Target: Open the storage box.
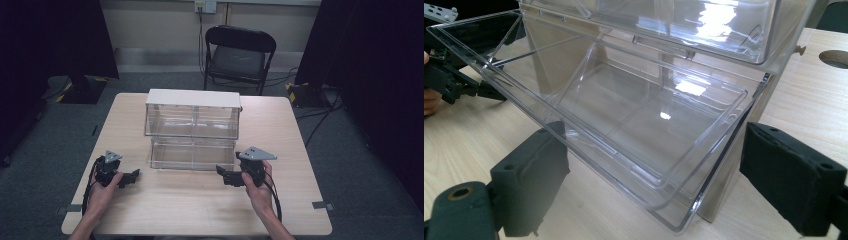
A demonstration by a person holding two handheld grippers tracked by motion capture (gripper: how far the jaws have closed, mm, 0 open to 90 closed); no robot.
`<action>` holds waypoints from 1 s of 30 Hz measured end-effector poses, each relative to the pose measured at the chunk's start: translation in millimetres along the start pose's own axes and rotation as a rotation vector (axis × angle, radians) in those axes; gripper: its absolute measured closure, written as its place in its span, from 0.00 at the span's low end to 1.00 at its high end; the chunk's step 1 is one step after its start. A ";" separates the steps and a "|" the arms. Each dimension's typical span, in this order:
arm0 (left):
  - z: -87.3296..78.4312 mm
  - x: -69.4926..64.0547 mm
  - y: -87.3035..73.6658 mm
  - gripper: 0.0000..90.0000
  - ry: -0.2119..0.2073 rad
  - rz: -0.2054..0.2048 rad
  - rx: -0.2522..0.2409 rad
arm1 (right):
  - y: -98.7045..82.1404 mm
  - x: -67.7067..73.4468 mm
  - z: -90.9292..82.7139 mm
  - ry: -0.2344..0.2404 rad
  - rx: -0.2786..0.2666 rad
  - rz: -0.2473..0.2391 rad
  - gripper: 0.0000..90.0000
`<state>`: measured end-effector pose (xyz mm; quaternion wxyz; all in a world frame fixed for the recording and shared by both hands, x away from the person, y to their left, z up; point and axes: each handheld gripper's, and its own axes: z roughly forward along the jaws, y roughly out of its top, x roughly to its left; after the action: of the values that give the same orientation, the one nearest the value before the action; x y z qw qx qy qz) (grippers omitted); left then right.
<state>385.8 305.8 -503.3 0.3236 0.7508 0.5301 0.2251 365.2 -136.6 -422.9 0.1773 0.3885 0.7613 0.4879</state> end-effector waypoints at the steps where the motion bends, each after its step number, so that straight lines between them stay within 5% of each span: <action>1: 0.0 0.0 0.0 0.05 0.000 0.000 0.000 | 0.1 0.0 0.0 0.000 0.000 0.000 0.13; 30: 0.0 0.0 0.0 0.04 0.000 -0.001 -0.001 | 6.4 -0.2 2.4 -0.012 0.003 0.008 0.13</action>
<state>385.8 305.8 -503.3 0.3240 0.7505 0.5303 0.2250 369.6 -133.9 -418.4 0.1794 0.3949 0.7593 0.4851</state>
